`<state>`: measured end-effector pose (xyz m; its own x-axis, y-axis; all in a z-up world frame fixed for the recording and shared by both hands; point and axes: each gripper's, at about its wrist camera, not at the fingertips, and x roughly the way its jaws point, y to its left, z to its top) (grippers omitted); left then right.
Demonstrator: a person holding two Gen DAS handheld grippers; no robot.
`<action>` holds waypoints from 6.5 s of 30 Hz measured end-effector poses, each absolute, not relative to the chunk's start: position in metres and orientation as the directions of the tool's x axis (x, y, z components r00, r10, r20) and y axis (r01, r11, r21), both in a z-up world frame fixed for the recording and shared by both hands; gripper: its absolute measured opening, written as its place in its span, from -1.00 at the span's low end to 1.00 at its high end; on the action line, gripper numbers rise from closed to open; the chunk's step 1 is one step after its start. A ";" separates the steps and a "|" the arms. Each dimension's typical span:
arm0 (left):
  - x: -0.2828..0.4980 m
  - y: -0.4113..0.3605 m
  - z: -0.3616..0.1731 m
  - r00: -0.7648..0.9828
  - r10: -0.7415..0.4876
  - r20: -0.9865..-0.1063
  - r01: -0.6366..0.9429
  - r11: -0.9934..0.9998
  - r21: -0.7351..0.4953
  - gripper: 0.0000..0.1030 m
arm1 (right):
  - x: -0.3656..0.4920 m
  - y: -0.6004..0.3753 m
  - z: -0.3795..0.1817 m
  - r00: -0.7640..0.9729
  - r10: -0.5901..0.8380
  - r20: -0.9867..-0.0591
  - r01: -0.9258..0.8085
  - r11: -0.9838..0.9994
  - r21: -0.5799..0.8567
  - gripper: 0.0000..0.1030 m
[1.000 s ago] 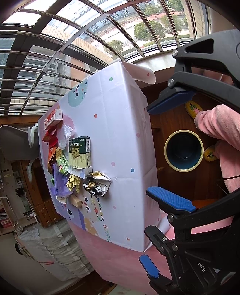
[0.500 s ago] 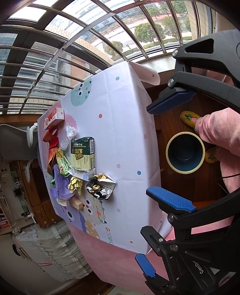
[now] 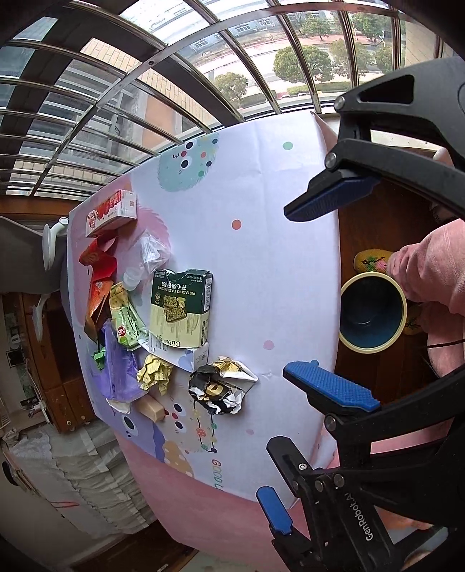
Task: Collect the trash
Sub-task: 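Grasp the crumpled black-gold foil wrapper with the left gripper while the right gripper grasps the green Dubai Style box, then carry the wrapper and box over the bin and open both grippers, then raise both tools from the bin back toward the table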
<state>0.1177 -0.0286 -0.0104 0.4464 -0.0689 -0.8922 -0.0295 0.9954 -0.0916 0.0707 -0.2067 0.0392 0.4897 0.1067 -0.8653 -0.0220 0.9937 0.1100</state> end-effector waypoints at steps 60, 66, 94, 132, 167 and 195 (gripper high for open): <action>0.200 0.008 -0.083 0.253 -0.107 -0.962 -0.266 0.948 -0.175 -0.22 | 0.266 -0.112 -0.060 0.214 0.229 -0.950 -0.847 0.527 -0.063 0.46; 0.182 0.006 -0.048 0.295 -0.096 -0.951 -0.171 0.974 -0.152 -0.22 | 0.237 -0.131 -0.025 0.250 0.300 -0.921 -0.702 0.711 0.042 0.44; -0.009 0.031 -0.095 0.137 -0.263 -0.955 0.365 0.910 -0.198 -0.21 | -0.064 -0.127 -0.086 0.350 0.161 -0.923 0.228 0.941 0.250 0.44; 0.003 -0.016 -0.442 0.066 -0.087 -0.994 0.294 0.954 -0.064 0.76 | -0.044 -0.177 -0.489 0.184 0.220 -0.958 0.540 0.792 0.286 0.62; -0.052 0.018 -0.017 0.449 -0.072 -0.890 0.080 0.996 -0.041 0.76 | -0.061 -0.192 -0.079 0.430 0.220 -0.876 0.188 0.927 0.325 0.61; 0.088 0.108 0.047 0.534 0.009 -0.846 -0.028 1.000 -0.007 0.71 | 0.134 -0.109 0.006 0.487 0.170 -0.857 0.009 0.980 0.200 0.61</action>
<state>0.0879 0.1078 0.0470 0.5338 0.0094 -0.8456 -0.0281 0.9996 -0.0066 0.1338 -0.1093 0.0059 0.4870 0.1702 -0.8566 0.0089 0.9798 0.1997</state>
